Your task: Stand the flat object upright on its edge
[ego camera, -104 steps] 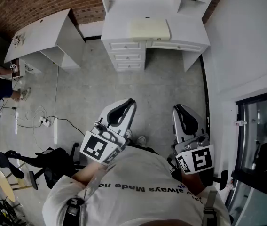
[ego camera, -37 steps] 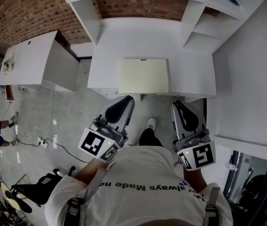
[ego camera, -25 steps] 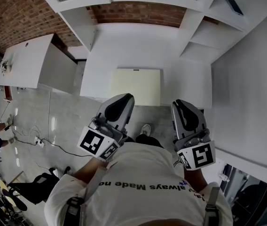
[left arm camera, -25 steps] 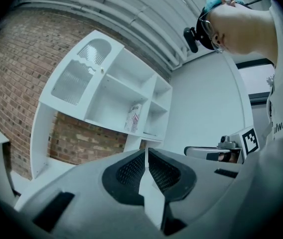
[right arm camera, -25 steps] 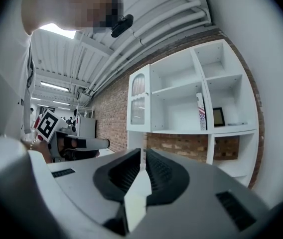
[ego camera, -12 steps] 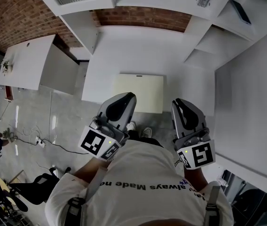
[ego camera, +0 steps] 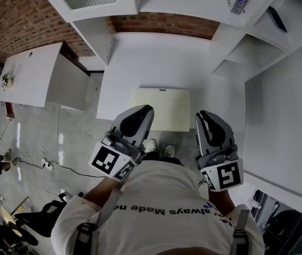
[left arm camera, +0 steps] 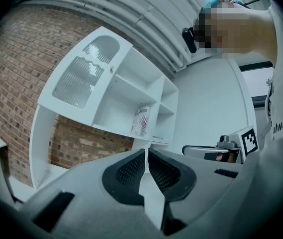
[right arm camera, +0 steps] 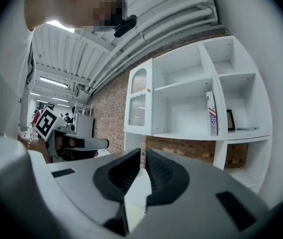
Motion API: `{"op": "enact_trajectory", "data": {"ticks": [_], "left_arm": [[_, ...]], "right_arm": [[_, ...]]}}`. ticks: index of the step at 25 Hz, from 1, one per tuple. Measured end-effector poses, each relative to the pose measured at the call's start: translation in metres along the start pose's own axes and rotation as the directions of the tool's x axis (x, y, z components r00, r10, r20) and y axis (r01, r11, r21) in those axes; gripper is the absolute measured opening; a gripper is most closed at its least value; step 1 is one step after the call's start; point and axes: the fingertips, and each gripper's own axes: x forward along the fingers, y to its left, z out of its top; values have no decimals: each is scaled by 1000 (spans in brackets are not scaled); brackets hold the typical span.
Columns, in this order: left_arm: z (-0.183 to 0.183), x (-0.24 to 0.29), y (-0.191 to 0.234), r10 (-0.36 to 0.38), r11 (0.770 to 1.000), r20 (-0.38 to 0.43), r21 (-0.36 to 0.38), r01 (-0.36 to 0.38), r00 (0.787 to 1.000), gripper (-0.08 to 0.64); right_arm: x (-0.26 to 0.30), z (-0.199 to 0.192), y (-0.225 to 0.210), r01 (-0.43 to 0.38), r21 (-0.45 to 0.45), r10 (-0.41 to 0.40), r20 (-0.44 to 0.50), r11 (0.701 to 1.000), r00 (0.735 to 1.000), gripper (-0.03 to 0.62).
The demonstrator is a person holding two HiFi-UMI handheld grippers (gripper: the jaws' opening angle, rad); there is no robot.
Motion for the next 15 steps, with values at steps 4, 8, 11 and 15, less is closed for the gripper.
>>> {"op": "enact_trajectory", "data": {"ticks": [4,8,11,15], "left_arm": [[-6,-1,9,12,1000,-16,4,-12,1000,28],[-25,-4,19,31,999,-55,-17,-32,998,29],[-46,-7,28,44,997,-93,-54,-49,995,31],[-81,-14,43,61,987,-153,-137,-82,986,65]], "right_arm": [[6,-6,-1,5,-10,-5,-15,1000,1000,37],[9,-19,3,-7,-30,6,-37,1000,999,38],[15,-29,7,-18,-63,15,-43,998,999,38],[20,-59,12,-37,-101,26,-105,994,994,64]]}}
